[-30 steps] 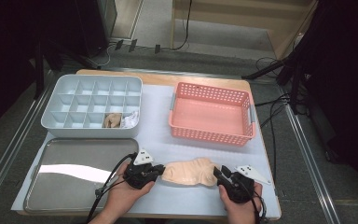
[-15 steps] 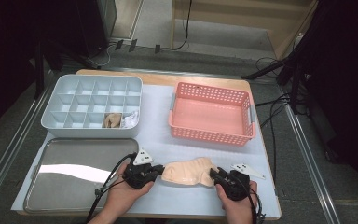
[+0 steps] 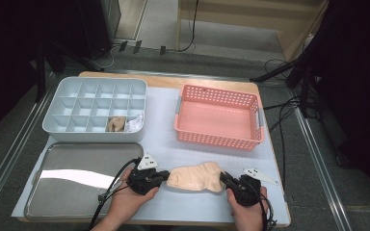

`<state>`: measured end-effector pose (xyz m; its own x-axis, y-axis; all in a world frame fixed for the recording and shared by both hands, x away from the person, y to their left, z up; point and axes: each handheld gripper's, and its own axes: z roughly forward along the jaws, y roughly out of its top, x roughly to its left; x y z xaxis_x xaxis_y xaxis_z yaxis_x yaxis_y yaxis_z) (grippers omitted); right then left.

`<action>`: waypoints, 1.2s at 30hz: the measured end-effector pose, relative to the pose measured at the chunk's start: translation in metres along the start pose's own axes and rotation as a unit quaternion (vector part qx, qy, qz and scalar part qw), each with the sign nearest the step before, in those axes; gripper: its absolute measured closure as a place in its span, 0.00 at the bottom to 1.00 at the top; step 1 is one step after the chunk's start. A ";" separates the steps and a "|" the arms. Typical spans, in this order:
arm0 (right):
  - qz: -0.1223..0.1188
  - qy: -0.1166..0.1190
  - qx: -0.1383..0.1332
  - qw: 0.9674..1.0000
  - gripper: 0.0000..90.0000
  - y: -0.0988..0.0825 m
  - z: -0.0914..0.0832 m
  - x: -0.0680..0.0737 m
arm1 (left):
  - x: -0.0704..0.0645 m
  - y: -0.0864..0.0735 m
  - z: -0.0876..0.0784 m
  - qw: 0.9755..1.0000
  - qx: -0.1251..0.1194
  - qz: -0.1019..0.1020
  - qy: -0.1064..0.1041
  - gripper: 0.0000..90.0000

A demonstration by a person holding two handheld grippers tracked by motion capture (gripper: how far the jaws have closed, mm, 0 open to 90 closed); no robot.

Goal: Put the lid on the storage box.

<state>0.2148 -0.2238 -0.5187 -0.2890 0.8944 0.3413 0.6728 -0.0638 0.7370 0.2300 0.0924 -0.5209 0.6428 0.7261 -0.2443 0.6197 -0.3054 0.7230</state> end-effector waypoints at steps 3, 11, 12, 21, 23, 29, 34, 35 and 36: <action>-0.005 0.006 -0.010 1.000 0.94 0.004 -0.006 0.004 | 0.000 0.000 0.000 1.000 -0.001 0.000 0.000 0.98; -0.023 0.030 -0.036 0.999 0.94 0.014 -0.016 0.028 | 0.001 0.000 -0.002 1.000 -0.005 -0.002 -0.002 1.00; -0.027 0.034 -0.040 0.998 0.94 0.015 -0.016 0.032 | 0.001 0.000 -0.002 1.000 -0.005 -0.003 -0.003 1.00; -0.060 0.054 -0.048 0.996 0.94 0.019 -0.012 0.065 | 0.002 0.000 -0.002 1.000 -0.008 -0.009 -0.007 1.00; -0.062 0.052 -0.050 0.995 0.94 0.019 -0.013 0.067 | -0.001 0.001 -0.003 1.000 -0.015 -0.011 -0.006 1.00; -0.039 0.047 -0.044 0.997 0.94 0.022 -0.017 0.048 | -0.029 0.014 0.007 1.000 -0.011 0.001 -0.029 1.00; -0.031 0.060 -0.043 0.997 0.94 0.021 -0.017 0.047 | -0.054 0.029 0.034 0.999 0.025 0.007 -0.030 1.00; -0.030 0.063 -0.045 0.997 0.94 0.021 -0.017 0.047 | -0.056 0.031 0.042 0.999 0.035 0.002 -0.031 1.00; -0.030 0.066 -0.047 0.996 0.94 0.022 -0.018 0.046 | -0.057 0.033 0.048 0.999 0.040 -0.001 -0.032 1.00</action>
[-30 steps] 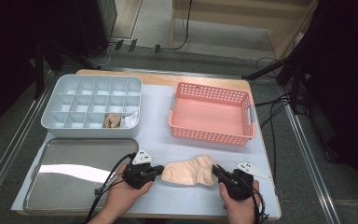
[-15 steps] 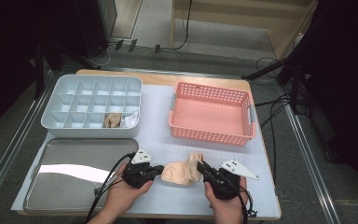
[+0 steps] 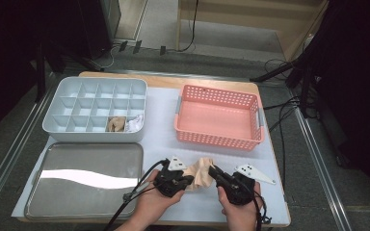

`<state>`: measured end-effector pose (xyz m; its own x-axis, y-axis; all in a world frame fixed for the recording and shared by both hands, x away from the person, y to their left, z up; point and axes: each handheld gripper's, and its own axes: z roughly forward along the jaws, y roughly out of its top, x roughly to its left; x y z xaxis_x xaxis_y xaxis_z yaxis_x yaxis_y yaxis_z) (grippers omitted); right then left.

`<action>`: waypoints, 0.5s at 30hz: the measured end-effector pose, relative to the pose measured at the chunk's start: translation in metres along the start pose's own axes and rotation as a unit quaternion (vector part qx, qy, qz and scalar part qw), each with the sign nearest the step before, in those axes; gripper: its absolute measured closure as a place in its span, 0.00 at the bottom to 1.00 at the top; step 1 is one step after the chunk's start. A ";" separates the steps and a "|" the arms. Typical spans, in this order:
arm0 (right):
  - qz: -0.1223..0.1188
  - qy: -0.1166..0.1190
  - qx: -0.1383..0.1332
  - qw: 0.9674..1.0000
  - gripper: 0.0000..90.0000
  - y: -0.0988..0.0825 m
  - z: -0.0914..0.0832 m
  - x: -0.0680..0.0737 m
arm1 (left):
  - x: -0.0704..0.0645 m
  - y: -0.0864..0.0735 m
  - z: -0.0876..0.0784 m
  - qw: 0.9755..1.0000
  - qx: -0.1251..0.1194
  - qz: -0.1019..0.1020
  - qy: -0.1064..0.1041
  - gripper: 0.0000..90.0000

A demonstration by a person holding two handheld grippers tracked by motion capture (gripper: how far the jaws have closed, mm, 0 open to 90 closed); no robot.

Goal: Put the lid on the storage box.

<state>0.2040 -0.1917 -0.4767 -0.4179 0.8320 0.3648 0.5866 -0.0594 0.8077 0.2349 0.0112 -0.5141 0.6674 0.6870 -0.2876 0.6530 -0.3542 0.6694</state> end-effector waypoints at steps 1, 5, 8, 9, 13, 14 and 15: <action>0.002 0.004 0.000 1.000 0.94 0.000 -0.001 0.000 | -0.001 0.001 0.003 1.000 0.006 0.002 0.000 1.00; 0.012 0.024 0.002 1.000 0.94 0.000 -0.001 0.001 | -0.008 0.003 0.017 1.000 0.013 0.004 -0.003 1.00; 0.019 0.032 0.002 0.999 0.94 0.000 0.001 0.003 | -0.008 0.004 0.017 1.000 0.011 0.004 -0.009 1.00; 0.018 0.033 0.001 0.999 0.94 0.000 0.002 0.004 | -0.006 0.003 0.015 1.000 0.010 0.004 -0.014 0.99; 0.005 0.029 0.000 1.000 0.94 -0.001 0.005 0.010 | 0.006 -0.005 -0.017 1.000 -0.018 0.011 -0.012 0.92; -0.001 0.027 0.000 1.000 0.94 -0.001 0.007 0.012 | 0.010 -0.008 -0.024 1.000 -0.027 0.008 -0.010 0.92; -0.003 0.028 0.003 1.000 0.94 -0.001 0.008 0.014 | 0.017 -0.011 -0.034 0.999 -0.032 0.006 -0.001 0.92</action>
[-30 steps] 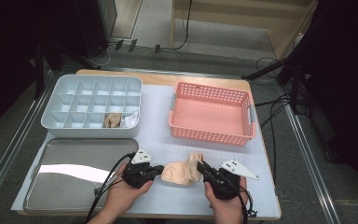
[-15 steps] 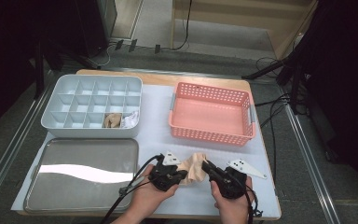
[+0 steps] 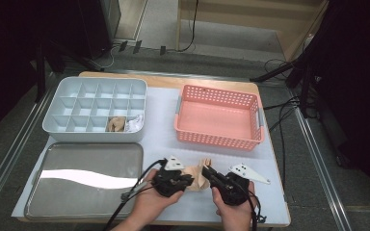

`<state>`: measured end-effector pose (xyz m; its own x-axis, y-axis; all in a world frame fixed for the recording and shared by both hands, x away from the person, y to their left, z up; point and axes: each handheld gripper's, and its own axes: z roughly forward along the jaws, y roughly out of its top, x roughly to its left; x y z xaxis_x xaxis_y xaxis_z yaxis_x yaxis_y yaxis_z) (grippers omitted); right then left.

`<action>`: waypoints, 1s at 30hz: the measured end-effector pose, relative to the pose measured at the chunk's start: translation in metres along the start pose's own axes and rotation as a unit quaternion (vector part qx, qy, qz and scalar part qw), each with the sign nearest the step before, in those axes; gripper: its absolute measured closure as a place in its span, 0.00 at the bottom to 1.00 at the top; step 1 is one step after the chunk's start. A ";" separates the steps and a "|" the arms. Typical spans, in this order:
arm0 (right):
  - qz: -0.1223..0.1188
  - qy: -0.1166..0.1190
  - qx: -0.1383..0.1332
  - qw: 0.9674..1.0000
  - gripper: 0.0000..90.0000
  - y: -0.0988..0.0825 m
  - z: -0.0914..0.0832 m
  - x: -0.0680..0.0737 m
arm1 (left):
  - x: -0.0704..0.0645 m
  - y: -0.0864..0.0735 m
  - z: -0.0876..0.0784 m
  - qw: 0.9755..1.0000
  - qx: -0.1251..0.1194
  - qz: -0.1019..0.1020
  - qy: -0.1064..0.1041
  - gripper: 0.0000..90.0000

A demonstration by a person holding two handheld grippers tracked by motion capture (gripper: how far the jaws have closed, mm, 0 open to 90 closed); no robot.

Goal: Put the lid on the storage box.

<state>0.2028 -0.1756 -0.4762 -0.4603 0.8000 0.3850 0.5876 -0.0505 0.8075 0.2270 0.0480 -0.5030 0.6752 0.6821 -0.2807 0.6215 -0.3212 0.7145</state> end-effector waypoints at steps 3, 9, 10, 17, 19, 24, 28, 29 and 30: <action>-0.010 0.003 0.008 1.000 0.94 -0.002 0.008 0.009 | 0.021 -0.010 -0.023 0.999 -0.015 -0.010 0.026 0.94; -0.044 0.012 0.034 0.998 0.94 -0.006 0.033 0.034 | 0.041 -0.026 -0.024 0.999 0.001 -0.039 0.012 0.99; -0.048 0.014 0.038 0.998 0.94 -0.008 0.037 0.037 | 0.040 -0.027 -0.022 0.999 0.003 -0.040 0.010 0.99; -0.078 0.026 0.098 0.992 0.85 -0.027 0.072 0.049 | 0.049 -0.027 -0.030 0.998 -0.018 -0.054 0.025 0.98; -0.074 0.043 0.083 0.993 0.72 -0.025 0.067 0.049 | 0.051 -0.027 -0.033 0.998 -0.022 -0.059 0.024 0.98; -0.050 0.061 0.029 0.996 0.73 -0.012 0.035 0.041 | 0.052 -0.026 -0.036 0.997 -0.033 -0.064 0.014 0.97; -0.048 0.034 0.045 0.997 0.73 -0.017 0.026 0.033 | 0.052 -0.025 -0.038 0.996 -0.042 -0.080 -0.007 0.95; -0.041 0.037 0.050 0.997 0.73 -0.021 0.028 0.032 | 0.051 -0.024 -0.038 0.996 -0.044 -0.080 -0.011 0.94; -0.040 0.037 0.058 0.997 0.73 -0.024 0.031 0.032 | 0.051 -0.024 -0.038 0.996 -0.043 -0.081 -0.013 0.94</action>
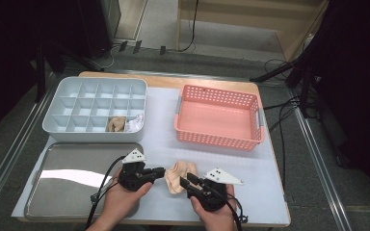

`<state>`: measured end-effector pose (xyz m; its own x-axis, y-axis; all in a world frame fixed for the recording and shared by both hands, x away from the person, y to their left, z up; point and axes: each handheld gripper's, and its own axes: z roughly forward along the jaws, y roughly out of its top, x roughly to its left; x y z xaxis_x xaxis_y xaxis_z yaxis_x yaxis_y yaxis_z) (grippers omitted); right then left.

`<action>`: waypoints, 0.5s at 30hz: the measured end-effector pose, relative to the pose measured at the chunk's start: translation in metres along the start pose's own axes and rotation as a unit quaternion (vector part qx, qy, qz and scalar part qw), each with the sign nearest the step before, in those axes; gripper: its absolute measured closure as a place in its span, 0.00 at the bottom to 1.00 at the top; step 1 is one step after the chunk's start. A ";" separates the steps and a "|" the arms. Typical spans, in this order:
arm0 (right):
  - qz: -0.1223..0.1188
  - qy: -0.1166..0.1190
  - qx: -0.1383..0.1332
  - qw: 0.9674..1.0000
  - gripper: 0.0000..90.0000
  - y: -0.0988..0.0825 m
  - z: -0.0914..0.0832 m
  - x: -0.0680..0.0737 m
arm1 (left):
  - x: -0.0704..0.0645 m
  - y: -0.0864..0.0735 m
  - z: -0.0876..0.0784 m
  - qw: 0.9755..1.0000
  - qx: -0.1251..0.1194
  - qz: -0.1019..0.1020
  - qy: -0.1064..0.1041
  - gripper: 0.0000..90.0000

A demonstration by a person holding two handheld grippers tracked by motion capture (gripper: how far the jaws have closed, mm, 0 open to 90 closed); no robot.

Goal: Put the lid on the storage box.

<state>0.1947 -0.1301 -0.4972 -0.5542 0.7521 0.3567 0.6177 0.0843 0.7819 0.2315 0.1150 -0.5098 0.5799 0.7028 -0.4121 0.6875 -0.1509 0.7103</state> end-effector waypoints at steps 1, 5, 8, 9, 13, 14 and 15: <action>-0.008 0.002 0.007 1.000 0.73 -0.003 0.005 0.002 | 0.000 0.000 0.000 1.000 0.004 0.003 0.000 0.94; -0.053 -0.015 0.025 0.998 0.70 -0.009 0.022 0.017 | 0.000 -0.002 0.008 1.000 0.018 0.008 0.008 0.96; -0.097 -0.050 0.050 0.993 0.76 -0.017 0.036 0.024 | 0.001 -0.002 0.011 1.000 0.020 0.005 0.008 0.97; -0.110 -0.065 0.051 0.991 0.81 -0.019 0.038 0.026 | 0.001 -0.002 0.010 1.000 0.019 0.005 0.009 0.97; -0.107 -0.076 0.041 0.990 0.97 -0.019 0.035 0.026 | 0.004 -0.001 0.003 1.000 0.008 0.003 0.005 0.96; -0.101 -0.071 0.037 0.992 0.98 -0.018 0.034 0.025 | 0.004 -0.001 0.001 1.000 0.004 0.001 0.005 0.96; -0.092 -0.066 0.027 0.993 0.98 -0.017 0.030 0.023 | 0.004 0.000 0.000 1.000 0.003 0.001 0.005 0.96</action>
<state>0.1884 -0.0944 -0.5174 -0.5841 0.7999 0.1379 0.5442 0.2598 0.7977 0.2337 0.1183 -0.5115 0.5767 0.7095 -0.4050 0.6895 -0.1568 0.7071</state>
